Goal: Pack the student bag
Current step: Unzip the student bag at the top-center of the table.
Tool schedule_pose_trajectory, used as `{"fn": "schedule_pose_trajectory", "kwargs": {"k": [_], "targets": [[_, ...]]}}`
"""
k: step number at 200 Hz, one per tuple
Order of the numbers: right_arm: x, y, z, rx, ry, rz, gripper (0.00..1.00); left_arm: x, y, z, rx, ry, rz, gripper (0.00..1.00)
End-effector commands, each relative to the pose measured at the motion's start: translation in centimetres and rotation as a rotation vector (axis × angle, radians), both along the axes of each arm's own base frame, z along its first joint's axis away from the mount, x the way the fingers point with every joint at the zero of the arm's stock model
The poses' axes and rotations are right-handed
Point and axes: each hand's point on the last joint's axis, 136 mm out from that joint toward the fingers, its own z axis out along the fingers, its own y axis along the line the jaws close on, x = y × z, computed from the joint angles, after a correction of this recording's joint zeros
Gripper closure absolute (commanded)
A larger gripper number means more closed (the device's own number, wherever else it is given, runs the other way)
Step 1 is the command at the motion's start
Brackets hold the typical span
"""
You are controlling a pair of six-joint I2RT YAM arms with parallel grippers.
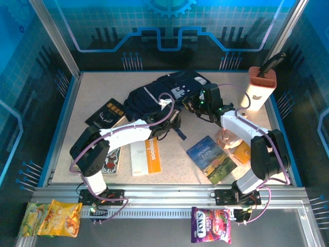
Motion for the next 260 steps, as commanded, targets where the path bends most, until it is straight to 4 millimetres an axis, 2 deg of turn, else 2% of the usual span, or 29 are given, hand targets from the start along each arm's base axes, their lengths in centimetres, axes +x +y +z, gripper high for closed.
{"fn": "schedule_pose_trajectory", "kwargs": {"k": [1,72,139,172,216,236,260], "targets": [[0.1,2.2,2.8,0.05,-0.068,0.084,0.91,1.0,0.0,1.3,0.013,-0.048,0.036,0.72],[-0.1,2.3,2.6,0.051,-0.062,0.09,0.91,1.6,0.1,1.4,0.052,-0.068,0.039,0.8],[-0.3,2.4,3.0,0.061,-0.065,0.098,0.91,2.4,-0.5,1.2,0.105,-0.08,0.004,0.74],[-0.7,2.5,3.0,0.077,-0.058,0.108,0.92,2.5,-0.6,0.8,0.139,-0.079,-0.015,0.74],[-0.6,2.1,2.9,0.059,-0.062,0.095,0.93,2.3,-0.3,0.8,0.152,-0.079,-0.017,0.9],[-0.4,1.3,2.7,0.029,-0.066,0.074,0.93,1.8,0.6,1.0,0.167,-0.077,-0.011,0.92],[0.0,0.0,2.5,-0.029,-0.075,0.041,0.93,0.3,2.2,0.7,0.179,-0.048,-0.019,0.93]]}}
